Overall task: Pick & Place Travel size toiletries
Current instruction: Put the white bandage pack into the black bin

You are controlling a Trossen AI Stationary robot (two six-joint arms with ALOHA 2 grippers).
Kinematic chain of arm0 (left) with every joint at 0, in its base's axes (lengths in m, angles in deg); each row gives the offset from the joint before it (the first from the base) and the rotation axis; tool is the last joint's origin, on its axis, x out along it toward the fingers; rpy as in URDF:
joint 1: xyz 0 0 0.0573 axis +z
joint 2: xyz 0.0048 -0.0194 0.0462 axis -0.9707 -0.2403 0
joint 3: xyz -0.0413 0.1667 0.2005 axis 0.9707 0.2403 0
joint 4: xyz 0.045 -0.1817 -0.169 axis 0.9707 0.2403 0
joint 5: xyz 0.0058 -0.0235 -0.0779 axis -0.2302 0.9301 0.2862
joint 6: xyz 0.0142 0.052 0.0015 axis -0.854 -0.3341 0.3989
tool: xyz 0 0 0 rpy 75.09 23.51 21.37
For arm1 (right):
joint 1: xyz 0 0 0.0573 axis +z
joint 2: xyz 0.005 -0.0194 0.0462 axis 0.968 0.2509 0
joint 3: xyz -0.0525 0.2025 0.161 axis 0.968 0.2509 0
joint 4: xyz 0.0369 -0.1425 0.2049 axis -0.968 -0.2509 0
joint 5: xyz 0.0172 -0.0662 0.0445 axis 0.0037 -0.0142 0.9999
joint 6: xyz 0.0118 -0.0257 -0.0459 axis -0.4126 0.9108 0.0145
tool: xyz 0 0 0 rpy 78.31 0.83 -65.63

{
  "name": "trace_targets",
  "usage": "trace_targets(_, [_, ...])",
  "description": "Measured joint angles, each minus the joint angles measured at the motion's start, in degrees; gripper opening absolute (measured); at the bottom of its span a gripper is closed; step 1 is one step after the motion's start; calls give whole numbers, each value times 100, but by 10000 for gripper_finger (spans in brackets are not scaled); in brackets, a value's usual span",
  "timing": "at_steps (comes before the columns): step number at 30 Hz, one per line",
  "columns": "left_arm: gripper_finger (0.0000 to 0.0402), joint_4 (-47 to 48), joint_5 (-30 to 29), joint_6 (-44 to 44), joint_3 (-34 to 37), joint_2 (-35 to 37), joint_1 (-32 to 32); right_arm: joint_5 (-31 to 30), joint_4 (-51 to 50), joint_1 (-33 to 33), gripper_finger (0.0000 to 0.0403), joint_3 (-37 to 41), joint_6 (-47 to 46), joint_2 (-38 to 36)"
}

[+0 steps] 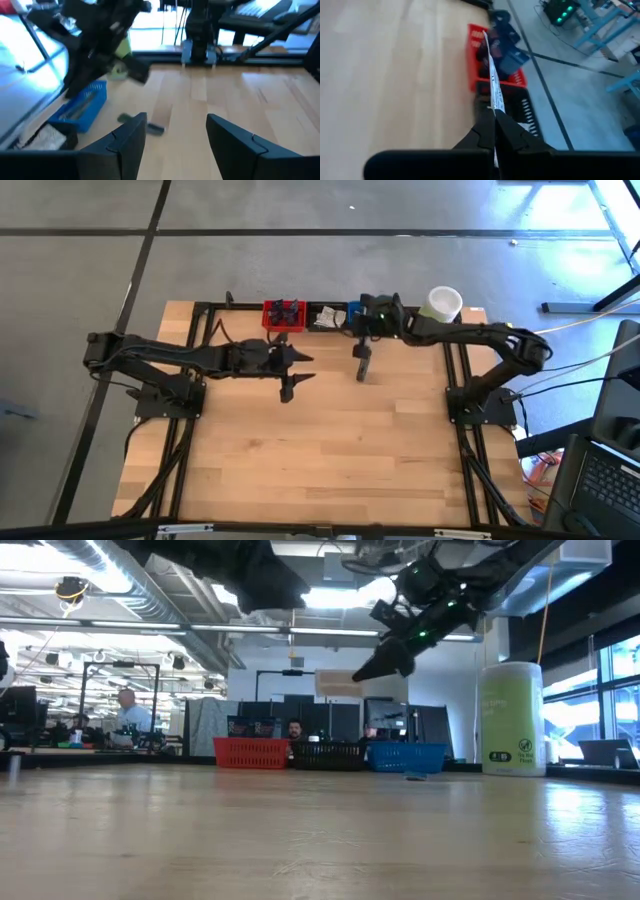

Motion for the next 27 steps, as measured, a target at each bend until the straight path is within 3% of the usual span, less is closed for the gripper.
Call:
trace_targets(7, [205,-528,-44,-139,-2,2,0,110,-894,-499,0,-1217,148,885])
trace_targets(13, [205,-678,-15,-136,-4,0,-2,571,-1450,-852,0,-1913,127,1427])
trace_targets(19, [205,-683,4,-168,-4,0,1,1166,-1535,-994,0,-2307,34,1876])
trace_targets(27, [205,-848,4,-391,-4,0,2,1370,-1718,-1226,0,-2312,-88,2135])
